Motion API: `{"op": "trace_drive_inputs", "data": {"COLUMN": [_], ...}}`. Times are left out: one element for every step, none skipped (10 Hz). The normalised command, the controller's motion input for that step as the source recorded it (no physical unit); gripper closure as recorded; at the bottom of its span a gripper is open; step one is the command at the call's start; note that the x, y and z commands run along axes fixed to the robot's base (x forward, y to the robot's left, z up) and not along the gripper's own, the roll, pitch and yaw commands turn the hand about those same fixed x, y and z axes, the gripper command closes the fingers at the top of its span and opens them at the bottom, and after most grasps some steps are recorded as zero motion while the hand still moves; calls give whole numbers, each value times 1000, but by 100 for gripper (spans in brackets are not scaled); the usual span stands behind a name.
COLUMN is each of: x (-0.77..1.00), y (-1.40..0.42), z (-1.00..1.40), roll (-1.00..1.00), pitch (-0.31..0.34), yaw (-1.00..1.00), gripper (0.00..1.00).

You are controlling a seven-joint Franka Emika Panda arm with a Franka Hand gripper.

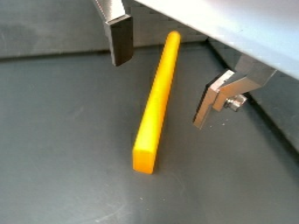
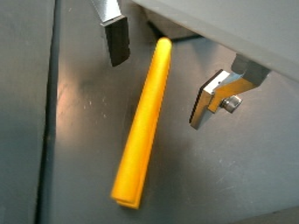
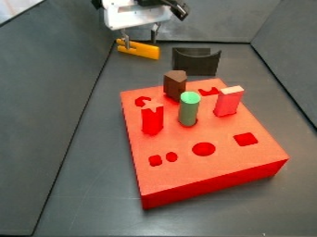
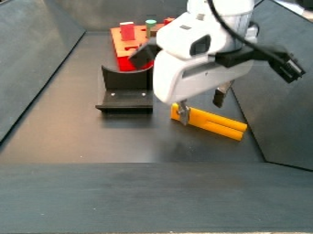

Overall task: Pick up the square-circle object. Move up. Place the square-circle object on the fixture. Regrasp the square-circle object. Rotate the square-circle object. Move to above the board. Insert the square-circle object.
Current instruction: Pick up the square-circle object.

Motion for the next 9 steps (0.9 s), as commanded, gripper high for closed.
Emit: {"op": "trace_drive_inputs", "data": {"x": [0, 0, 0, -20, 0, 0, 0, 0, 0], "y": [40, 63, 43, 0, 0, 0, 0, 0, 0], "z": [-451, -386, -266, 0, 0, 0, 0, 0, 0], "roll": [83, 0, -33, -36, 0, 0, 0, 0, 0], "pitch": [0, 0, -19, -53, 0, 0, 0, 0, 0], "yaw": [311, 294, 226, 0, 0, 0, 0, 0, 0], "gripper": [0, 0, 0, 0, 0, 100, 100, 100, 100]}}
